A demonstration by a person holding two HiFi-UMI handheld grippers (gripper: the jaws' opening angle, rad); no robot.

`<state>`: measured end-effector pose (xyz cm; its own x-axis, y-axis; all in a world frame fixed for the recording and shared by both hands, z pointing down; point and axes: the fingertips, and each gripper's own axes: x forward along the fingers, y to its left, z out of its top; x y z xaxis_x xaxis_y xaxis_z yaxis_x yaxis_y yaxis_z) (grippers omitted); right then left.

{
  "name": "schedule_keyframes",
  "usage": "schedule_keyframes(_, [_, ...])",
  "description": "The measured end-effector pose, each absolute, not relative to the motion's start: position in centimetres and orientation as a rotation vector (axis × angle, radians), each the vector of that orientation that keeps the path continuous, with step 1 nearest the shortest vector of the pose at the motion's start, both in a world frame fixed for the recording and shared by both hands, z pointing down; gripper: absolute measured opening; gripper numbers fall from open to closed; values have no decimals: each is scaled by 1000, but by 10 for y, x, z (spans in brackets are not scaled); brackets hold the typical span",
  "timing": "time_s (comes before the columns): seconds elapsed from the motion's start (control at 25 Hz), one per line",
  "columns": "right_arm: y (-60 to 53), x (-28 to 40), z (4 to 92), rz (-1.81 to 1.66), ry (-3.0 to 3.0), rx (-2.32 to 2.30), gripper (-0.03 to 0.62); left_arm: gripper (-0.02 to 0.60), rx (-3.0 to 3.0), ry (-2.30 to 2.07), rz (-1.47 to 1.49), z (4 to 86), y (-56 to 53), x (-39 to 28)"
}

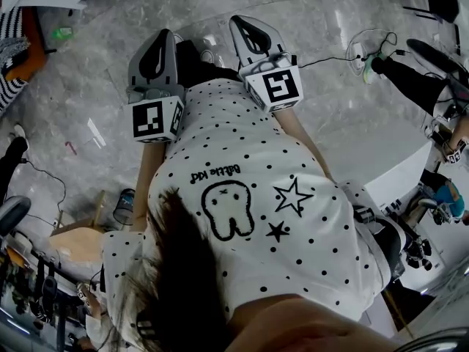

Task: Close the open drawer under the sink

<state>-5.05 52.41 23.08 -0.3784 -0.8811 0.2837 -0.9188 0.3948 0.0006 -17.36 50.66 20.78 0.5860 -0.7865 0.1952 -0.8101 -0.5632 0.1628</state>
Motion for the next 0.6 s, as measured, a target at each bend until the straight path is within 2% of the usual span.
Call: schedule_keyframes(0.6, [445, -47, 244, 344, -2328, 1624, 15, 6, 2542, -1198, 184, 218, 415, -168])
